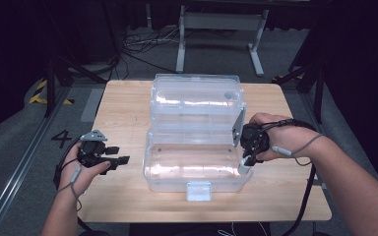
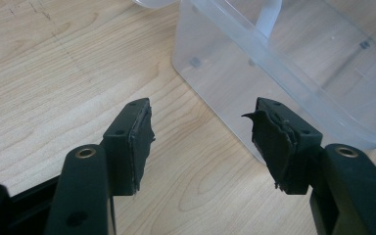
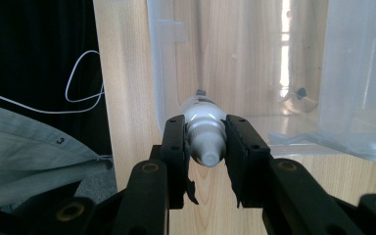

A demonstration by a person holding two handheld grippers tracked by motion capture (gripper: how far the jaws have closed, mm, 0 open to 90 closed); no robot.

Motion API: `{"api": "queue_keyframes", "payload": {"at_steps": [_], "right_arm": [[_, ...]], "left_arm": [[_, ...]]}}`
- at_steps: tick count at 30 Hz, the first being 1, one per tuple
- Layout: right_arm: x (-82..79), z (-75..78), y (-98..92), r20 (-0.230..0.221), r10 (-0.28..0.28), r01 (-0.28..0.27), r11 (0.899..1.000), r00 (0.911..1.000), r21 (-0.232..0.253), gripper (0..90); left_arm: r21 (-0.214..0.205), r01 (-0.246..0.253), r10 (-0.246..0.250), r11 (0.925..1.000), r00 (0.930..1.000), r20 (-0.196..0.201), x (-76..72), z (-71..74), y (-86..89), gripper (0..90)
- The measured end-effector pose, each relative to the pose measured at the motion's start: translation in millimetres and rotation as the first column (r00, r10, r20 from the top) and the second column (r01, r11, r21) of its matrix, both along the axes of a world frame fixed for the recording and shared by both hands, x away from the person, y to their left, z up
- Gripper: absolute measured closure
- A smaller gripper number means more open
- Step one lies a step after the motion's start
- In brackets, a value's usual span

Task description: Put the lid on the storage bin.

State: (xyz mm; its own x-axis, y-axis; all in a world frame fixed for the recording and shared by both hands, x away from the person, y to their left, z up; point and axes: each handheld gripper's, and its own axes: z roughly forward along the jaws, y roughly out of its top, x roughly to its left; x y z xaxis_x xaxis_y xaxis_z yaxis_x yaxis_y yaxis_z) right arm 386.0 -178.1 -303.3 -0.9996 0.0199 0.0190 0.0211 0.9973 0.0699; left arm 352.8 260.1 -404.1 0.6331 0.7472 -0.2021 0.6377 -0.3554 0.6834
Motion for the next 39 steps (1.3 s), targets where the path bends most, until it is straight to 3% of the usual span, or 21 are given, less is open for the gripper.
{"api": "queue_keyframes", "payload": {"at_steps": [39], "right_arm": [[9.9, -59.5, 11.7, -0.032, 0.05, -0.052, 0.997, 0.9982, -0.051, 71.0]], "left_arm": [[-0.001, -0.003, 0.003, 1.0, 0.9999, -0.014, 1.2, -2.7, 0.9, 40.7]]}}
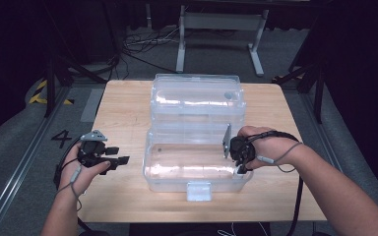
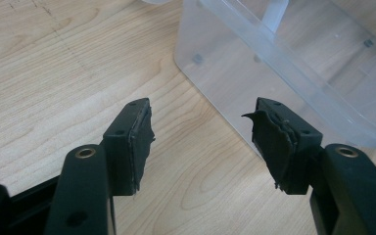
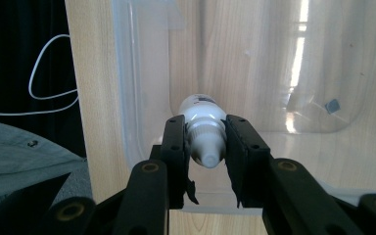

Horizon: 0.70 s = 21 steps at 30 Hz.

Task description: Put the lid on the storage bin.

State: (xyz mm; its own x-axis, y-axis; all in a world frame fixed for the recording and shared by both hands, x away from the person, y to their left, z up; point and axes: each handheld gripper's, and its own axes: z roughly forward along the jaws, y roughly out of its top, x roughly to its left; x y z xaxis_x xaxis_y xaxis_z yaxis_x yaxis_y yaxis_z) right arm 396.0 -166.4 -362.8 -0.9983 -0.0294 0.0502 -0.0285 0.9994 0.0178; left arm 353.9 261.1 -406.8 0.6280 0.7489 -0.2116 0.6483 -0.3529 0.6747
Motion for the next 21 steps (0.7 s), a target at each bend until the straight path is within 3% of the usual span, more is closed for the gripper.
{"api": "queue_keyframes", "payload": {"at_steps": [21], "right_arm": [[1.2, -22.2, 1.5, -0.028, 0.013, -0.014, 1.0, 0.9995, -0.007, 70.9]], "left_arm": [[0.003, 0.001, -0.001, 1.0, 1.0, 0.001, 0.8, -1.1, 0.5, 40.7]]}}
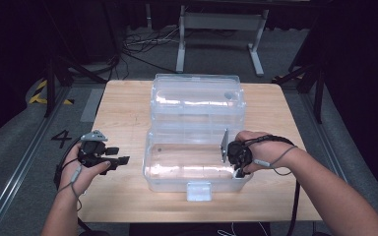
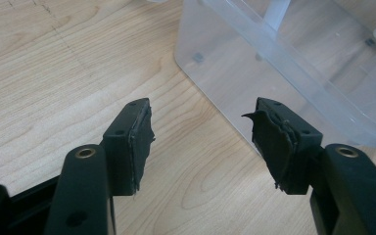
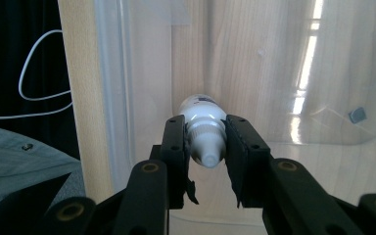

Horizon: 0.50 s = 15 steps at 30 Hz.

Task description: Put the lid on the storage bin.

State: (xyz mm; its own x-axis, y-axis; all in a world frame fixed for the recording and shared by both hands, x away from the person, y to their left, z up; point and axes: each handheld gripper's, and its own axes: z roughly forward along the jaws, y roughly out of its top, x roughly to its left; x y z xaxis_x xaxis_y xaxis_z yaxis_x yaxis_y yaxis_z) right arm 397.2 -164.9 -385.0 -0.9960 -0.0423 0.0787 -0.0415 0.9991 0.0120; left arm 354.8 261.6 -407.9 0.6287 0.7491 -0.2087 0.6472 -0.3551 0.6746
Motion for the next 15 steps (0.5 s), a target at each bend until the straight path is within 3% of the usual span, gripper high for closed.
{"api": "queue_keyframes", "payload": {"at_steps": [15], "right_arm": [[0.2, -7.4, -0.7, 0.0, 0.008, -0.008, 1.0, 1.0, -0.018, 70.9]], "left_arm": [[-0.003, -0.003, 0.003, 1.0, 1.0, -0.008, 0.4, -0.8, 1.3, 40.6]]}}
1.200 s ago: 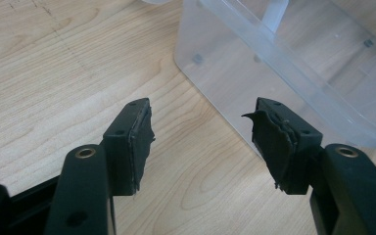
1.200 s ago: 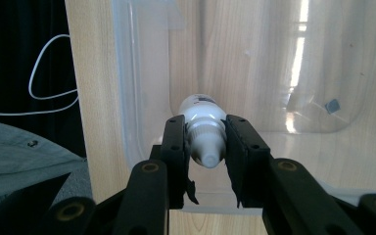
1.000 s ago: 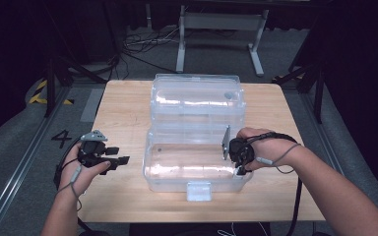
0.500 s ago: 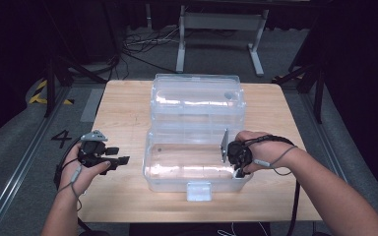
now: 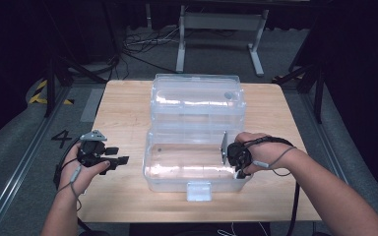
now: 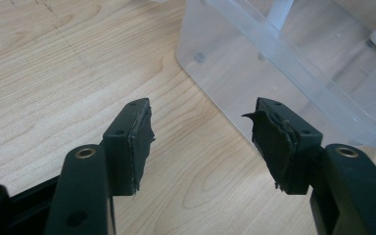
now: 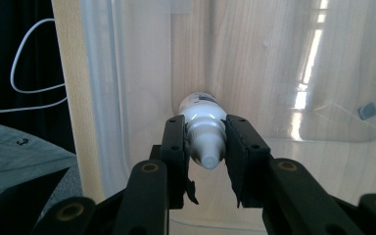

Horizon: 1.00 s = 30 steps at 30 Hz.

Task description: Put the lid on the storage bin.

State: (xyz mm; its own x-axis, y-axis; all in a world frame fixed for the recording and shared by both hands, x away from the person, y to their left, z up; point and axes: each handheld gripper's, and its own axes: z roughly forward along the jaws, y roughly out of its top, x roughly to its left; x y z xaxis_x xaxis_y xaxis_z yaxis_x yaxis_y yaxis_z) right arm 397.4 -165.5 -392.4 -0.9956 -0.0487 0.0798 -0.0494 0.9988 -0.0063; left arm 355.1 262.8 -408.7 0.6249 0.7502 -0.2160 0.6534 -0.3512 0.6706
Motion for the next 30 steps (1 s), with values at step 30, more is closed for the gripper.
{"api": "queue_keyframes", "payload": {"at_steps": [30], "right_arm": [[-17.2, 44.9, -2.2, 0.031, -0.018, 0.014, 0.989, 0.9993, 0.146, 65.4]], "left_arm": [[0.014, 0.026, -0.025, 0.9996, 0.9996, -0.01, 8.7, 3.6, -3.3, 39.4]]}}
